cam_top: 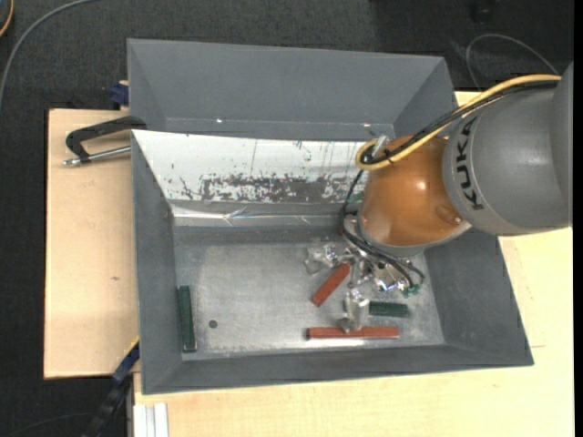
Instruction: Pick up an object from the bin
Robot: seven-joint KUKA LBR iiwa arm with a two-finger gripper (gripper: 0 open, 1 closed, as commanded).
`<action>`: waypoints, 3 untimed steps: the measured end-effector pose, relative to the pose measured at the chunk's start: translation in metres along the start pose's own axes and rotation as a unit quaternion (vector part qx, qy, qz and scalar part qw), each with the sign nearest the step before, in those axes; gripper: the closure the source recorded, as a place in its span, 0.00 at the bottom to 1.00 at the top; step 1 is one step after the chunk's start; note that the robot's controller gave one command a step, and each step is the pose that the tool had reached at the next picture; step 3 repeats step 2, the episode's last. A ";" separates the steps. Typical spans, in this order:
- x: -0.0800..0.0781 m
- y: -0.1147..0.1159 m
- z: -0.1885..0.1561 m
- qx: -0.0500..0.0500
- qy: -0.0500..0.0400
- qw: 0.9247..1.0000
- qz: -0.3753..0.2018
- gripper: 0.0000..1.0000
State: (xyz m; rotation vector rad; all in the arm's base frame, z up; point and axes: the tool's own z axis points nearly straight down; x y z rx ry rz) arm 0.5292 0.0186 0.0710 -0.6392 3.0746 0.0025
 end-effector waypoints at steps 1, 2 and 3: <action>0.000 0.000 0.000 0.000 0.000 1.000 0.000 1.00; 0.012 0.005 -0.173 0.003 -0.006 1.000 -0.015 1.00; 0.012 0.005 -0.173 0.003 -0.006 1.000 -0.015 1.00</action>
Offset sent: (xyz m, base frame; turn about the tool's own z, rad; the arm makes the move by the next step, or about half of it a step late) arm 0.0000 0.0000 0.0000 0.0000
